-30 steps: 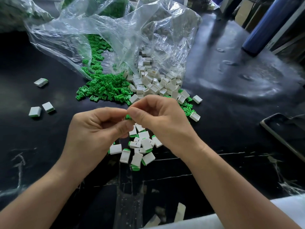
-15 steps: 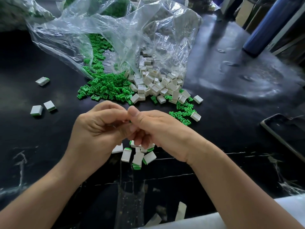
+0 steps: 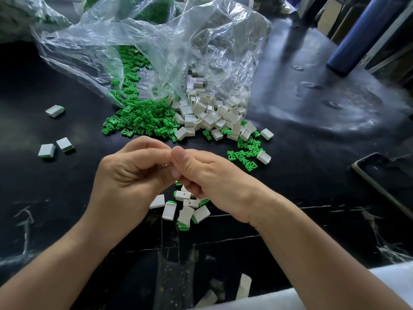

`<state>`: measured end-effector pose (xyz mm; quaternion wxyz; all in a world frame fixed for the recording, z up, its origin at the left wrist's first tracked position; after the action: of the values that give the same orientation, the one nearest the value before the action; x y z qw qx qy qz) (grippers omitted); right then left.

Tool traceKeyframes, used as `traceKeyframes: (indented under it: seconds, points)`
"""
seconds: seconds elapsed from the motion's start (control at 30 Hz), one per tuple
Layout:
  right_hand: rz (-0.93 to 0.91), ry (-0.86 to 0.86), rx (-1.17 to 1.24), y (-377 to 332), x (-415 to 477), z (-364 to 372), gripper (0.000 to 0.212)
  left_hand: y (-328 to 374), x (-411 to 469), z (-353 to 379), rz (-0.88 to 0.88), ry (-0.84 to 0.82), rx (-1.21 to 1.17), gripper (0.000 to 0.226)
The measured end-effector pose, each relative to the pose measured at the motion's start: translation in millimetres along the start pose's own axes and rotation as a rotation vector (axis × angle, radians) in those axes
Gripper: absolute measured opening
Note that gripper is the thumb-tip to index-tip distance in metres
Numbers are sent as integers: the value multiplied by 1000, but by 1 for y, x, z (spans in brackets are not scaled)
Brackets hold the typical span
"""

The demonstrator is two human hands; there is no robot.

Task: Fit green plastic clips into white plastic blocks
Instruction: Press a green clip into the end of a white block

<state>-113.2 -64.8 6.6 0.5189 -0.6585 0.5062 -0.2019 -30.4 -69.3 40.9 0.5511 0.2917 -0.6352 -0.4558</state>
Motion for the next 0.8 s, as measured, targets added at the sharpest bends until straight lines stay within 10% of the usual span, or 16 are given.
traceKeyframes:
  seconds: [0.8]
  points:
    - [-20,-51,115,-5,-1,3,39,12,0,13,51,-6,-164,16]
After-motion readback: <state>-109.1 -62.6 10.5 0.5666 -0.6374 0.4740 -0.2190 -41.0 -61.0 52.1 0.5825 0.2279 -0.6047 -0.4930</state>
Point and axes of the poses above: each hand's wrist, its own x-axis towards the middle knuckle, its own z-axis out of the palm, y = z × x, the point moved 10 cm from there along x, towards the middle knuckle, and after that the axes turned 10 degrees about -x, right-handed, at the moved point
